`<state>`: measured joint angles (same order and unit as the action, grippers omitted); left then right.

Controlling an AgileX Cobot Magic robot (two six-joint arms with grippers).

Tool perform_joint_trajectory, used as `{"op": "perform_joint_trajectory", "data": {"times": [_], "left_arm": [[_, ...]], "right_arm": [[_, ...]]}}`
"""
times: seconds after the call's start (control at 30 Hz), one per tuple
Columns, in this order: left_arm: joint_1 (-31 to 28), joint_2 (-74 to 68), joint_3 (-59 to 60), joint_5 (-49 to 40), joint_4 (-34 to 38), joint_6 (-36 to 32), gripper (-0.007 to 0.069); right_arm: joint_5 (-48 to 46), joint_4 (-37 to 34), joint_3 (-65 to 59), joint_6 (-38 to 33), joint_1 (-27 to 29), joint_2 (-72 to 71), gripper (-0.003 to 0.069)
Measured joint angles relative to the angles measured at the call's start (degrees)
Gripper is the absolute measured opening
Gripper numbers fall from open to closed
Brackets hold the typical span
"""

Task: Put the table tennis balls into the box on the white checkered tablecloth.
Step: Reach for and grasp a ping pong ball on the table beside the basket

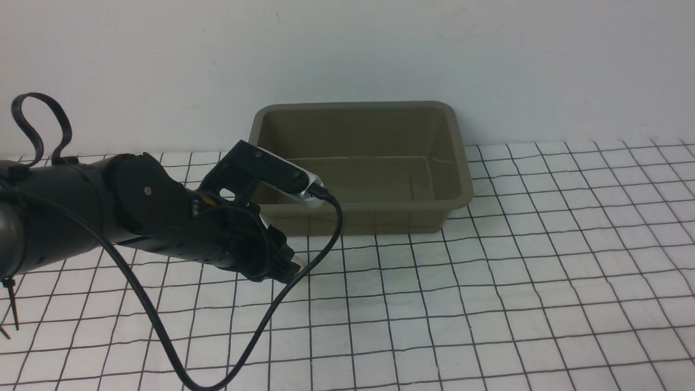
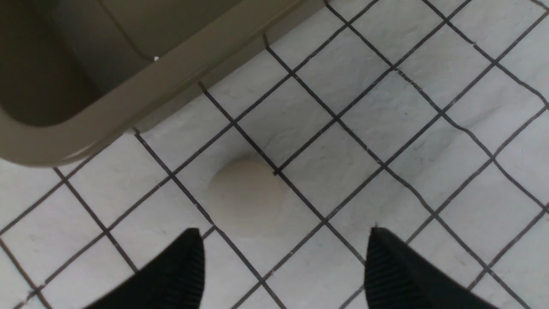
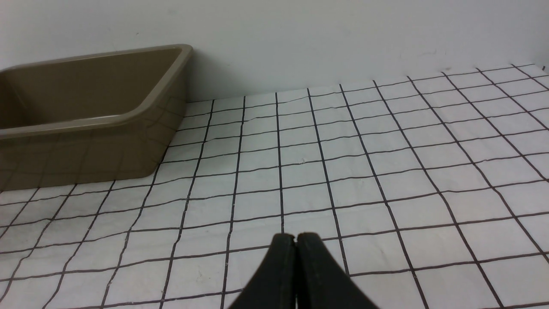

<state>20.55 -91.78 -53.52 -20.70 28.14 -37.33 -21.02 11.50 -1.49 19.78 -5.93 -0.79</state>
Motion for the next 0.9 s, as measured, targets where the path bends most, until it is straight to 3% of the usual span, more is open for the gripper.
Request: {"op": "perform_joint_trajectory", "data": {"times": [0.1, 0.2, 0.9], "left_arm": [[0.00, -1.97, -0.16, 1.41, 0.19, -0.09, 0.0582], [0.06, -4.39, -0.16, 2.74, 0.73, -0.24, 0.0619], [0.11, -15.19, -6.73, 5.34, 2.93, -0.48, 0.0629]], "right_arm": [[0.00, 0.00, 0.00, 0.00, 0.00, 0.00, -0.0014], [0.00, 0.00, 0.00, 0.00, 0.00, 0.00, -0.0014], [0.00, 0.00, 0.00, 0.00, 0.00, 0.00, -0.0014]]}}
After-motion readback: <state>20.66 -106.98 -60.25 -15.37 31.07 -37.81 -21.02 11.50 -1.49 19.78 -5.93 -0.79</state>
